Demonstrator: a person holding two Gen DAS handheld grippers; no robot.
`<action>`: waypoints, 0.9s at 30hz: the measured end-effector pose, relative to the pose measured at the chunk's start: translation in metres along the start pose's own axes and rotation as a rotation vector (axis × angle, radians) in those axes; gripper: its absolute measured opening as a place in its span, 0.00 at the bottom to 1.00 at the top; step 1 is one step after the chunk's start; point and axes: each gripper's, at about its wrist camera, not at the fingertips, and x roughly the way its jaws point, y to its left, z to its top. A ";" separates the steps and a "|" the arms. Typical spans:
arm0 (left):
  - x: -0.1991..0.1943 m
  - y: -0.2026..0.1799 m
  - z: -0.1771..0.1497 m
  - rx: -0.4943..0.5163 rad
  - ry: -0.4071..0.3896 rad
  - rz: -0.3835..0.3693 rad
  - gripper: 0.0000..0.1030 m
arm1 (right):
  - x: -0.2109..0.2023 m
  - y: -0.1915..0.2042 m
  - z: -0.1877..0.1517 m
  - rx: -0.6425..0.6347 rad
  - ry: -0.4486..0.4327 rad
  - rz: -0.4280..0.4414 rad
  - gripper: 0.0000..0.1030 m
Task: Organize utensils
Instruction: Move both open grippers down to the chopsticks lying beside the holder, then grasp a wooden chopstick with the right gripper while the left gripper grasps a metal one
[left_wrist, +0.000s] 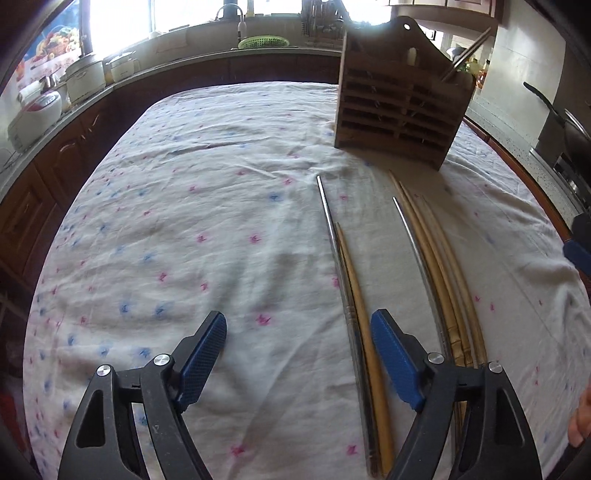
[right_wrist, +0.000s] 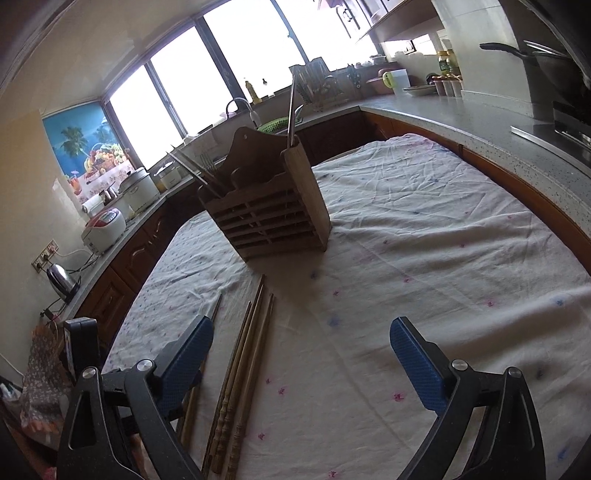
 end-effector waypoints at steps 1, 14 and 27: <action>-0.004 0.005 -0.001 -0.014 -0.001 -0.004 0.77 | 0.006 0.005 -0.002 -0.017 0.017 0.004 0.89; 0.007 0.017 0.059 -0.018 -0.060 -0.056 0.69 | 0.105 0.046 0.001 -0.168 0.217 -0.051 0.25; 0.082 -0.013 0.094 0.129 0.038 -0.005 0.34 | 0.138 0.058 0.006 -0.278 0.256 -0.117 0.14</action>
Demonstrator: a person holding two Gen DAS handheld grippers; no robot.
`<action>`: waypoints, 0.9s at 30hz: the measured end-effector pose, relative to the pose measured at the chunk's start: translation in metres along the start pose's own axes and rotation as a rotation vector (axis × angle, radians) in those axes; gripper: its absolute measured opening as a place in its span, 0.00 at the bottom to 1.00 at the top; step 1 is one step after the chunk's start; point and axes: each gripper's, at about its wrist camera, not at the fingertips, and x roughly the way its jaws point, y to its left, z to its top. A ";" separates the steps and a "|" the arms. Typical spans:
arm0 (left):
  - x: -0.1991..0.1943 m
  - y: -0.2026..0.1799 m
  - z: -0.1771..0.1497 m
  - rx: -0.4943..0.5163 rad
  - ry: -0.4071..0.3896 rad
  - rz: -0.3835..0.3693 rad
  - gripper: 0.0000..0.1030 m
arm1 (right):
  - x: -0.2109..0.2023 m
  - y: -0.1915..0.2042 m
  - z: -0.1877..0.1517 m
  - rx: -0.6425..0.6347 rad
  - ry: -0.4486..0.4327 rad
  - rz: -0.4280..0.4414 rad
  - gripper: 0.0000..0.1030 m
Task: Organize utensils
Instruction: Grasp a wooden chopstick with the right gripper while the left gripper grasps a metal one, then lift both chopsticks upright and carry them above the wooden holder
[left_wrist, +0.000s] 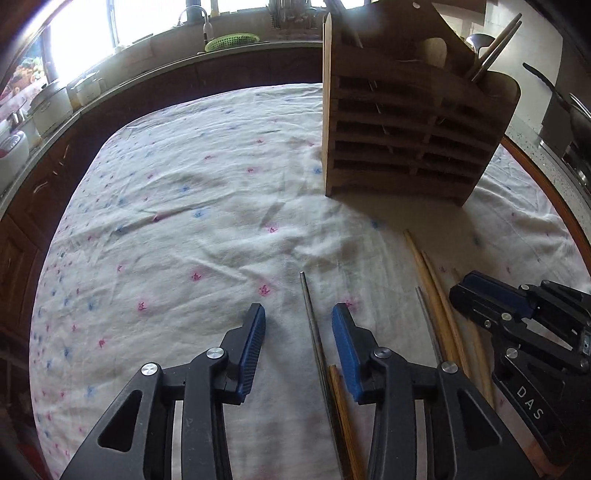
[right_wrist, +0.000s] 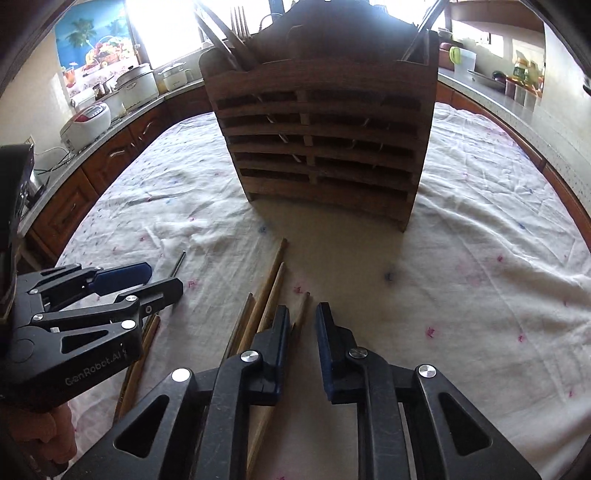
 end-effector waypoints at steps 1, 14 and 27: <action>0.001 0.000 -0.001 0.001 -0.005 -0.003 0.32 | -0.001 0.001 -0.001 -0.009 -0.005 -0.006 0.13; -0.061 0.036 -0.016 -0.134 -0.106 -0.170 0.03 | -0.045 -0.025 0.000 0.130 -0.076 0.112 0.04; -0.175 0.061 -0.043 -0.184 -0.303 -0.285 0.03 | -0.158 -0.043 0.022 0.153 -0.327 0.156 0.04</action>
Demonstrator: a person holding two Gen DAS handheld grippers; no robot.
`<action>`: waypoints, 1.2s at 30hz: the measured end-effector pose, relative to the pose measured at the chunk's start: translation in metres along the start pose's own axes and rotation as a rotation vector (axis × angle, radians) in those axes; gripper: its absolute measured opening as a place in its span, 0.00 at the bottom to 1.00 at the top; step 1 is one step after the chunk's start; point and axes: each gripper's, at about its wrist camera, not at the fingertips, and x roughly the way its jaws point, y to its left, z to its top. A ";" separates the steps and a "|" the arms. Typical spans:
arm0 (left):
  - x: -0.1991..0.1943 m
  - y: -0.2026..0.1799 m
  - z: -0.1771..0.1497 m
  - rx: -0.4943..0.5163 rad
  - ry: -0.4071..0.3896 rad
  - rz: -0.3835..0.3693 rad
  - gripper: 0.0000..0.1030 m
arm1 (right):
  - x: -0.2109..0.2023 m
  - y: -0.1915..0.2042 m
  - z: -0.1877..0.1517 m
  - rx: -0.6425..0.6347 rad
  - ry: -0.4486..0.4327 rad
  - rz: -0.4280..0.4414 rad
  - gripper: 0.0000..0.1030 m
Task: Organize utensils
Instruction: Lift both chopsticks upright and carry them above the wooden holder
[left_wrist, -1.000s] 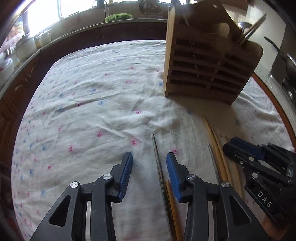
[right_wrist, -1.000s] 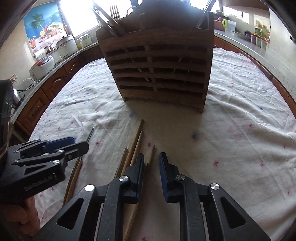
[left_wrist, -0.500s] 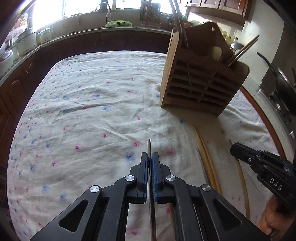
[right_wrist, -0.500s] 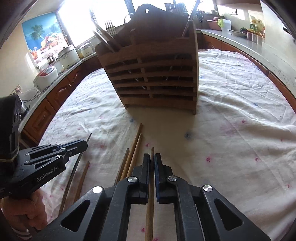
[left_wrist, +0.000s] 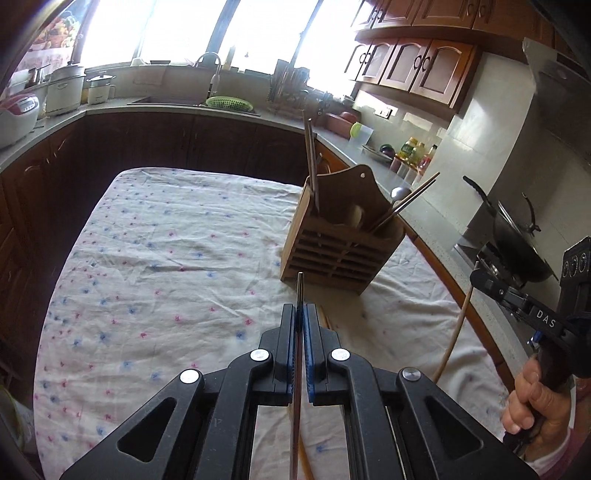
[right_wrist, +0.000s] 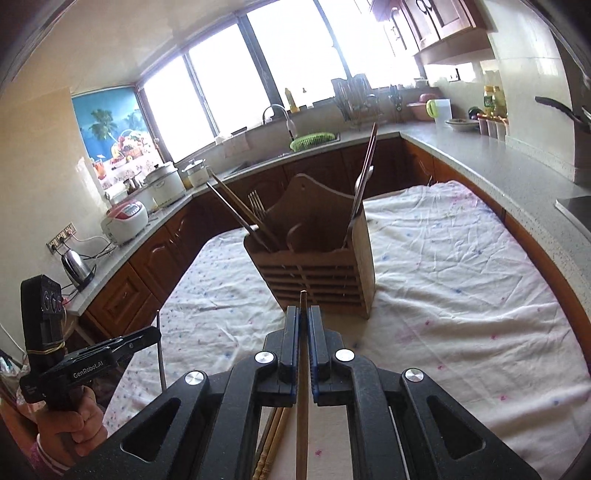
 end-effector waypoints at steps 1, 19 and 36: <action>-0.006 -0.002 0.001 0.007 -0.009 -0.003 0.03 | -0.006 0.000 0.004 0.000 -0.015 0.002 0.04; -0.045 -0.021 0.017 0.067 -0.151 -0.004 0.01 | -0.045 0.007 0.053 -0.034 -0.181 0.022 0.04; -0.050 -0.031 0.070 0.101 -0.294 -0.030 0.01 | -0.040 0.007 0.097 -0.042 -0.281 0.003 0.04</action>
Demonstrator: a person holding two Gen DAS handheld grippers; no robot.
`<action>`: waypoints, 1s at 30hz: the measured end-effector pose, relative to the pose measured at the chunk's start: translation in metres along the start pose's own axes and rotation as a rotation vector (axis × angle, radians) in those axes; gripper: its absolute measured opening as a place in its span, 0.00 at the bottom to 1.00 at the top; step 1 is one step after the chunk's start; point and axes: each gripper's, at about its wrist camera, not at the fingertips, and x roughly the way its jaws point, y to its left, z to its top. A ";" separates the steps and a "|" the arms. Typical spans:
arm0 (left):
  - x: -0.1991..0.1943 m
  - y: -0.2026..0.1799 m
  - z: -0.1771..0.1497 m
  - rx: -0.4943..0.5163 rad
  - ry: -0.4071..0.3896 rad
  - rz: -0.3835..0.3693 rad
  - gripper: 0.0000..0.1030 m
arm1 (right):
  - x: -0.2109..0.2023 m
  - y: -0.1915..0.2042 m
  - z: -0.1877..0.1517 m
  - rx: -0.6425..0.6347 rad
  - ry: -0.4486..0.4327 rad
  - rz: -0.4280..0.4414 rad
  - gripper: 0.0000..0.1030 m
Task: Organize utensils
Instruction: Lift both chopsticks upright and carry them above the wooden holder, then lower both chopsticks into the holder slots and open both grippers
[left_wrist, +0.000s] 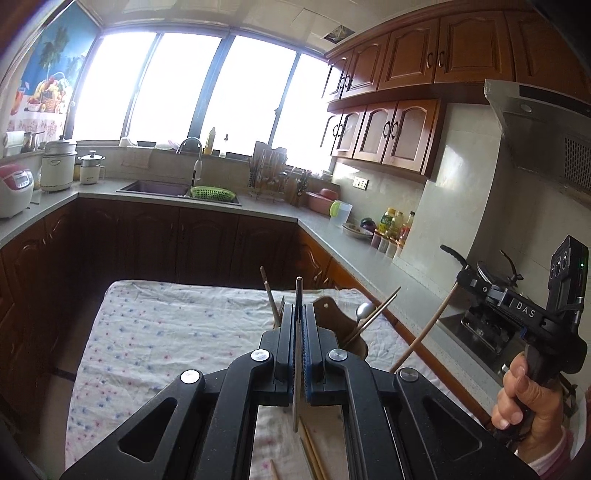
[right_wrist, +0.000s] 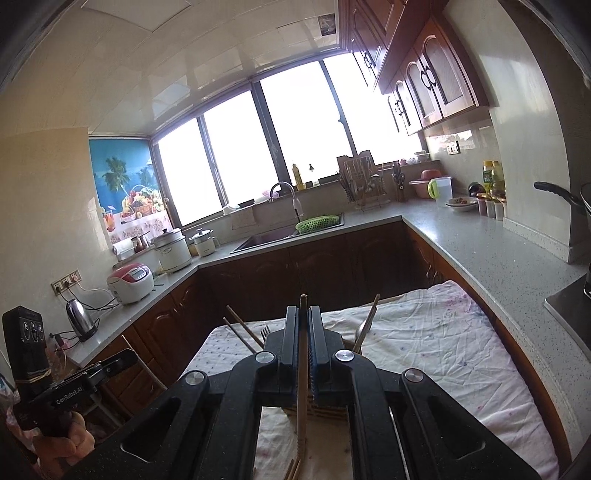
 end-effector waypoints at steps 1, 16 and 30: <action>0.003 -0.001 0.005 0.004 -0.013 -0.001 0.01 | 0.002 0.000 0.006 -0.002 -0.011 -0.003 0.04; 0.118 0.002 0.014 -0.026 -0.068 0.035 0.01 | 0.060 -0.016 0.037 -0.017 -0.105 -0.084 0.04; 0.187 0.017 -0.025 -0.045 0.057 0.074 0.01 | 0.105 -0.037 -0.026 0.005 0.025 -0.109 0.04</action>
